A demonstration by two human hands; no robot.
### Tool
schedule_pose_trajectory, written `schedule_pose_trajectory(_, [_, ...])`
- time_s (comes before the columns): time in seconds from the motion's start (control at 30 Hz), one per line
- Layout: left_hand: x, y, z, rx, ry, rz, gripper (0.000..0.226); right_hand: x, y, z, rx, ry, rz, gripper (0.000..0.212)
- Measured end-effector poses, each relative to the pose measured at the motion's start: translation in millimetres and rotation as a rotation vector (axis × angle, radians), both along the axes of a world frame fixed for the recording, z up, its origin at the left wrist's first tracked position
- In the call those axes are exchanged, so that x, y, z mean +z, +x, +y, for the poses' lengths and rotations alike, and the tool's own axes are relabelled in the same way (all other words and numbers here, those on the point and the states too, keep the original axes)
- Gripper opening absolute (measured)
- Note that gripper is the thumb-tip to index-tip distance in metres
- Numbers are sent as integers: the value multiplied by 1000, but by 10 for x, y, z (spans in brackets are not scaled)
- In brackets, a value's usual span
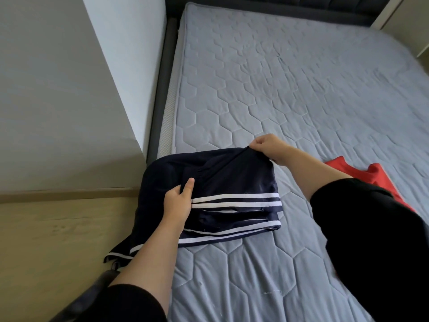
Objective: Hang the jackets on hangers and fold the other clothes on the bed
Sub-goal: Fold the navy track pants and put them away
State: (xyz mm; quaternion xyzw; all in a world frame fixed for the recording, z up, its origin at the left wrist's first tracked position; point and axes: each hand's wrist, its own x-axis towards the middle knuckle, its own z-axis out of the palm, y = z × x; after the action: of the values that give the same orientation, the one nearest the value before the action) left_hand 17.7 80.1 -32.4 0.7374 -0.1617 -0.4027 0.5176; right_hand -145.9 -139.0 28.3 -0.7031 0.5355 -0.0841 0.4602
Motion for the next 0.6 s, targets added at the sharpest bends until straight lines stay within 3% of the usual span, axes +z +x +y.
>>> schedule_pose_trajectory(0.17, [27, 50, -6, 71, 11, -43, 49, -128, 231, 140, -30, -386, 192, 23])
schedule_pose_trajectory(0.27, [36, 96, -4, 128, 10, -85, 39, -201, 225, 338, -106, -492, 96, 19])
schedule_pose_trajectory(0.33, [24, 84, 7, 103, 57, -301, 20, -224, 93, 478, -177, -539, -11, 26])
schedule_pose_trajectory(0.4, [39, 47, 12, 65, 32, -712, 36, -234, -110, 669, -214, -609, -67, 24])
schedule_pose_trajectory(0.47, [85, -25, -13, -114, -173, -1067, 40, -290, -339, 877, -150, -666, -73, 22])
schedule_pose_trajectory(0.5, [115, -85, -8, -279, -243, -1146, 41, -330, -459, 985, -73, -684, -74, 25])
schedule_pose_trajectory(0.6, [80, -232, 47, -787, -162, -1165, 56, -512, -751, 1258, 160, -696, -26, 43])
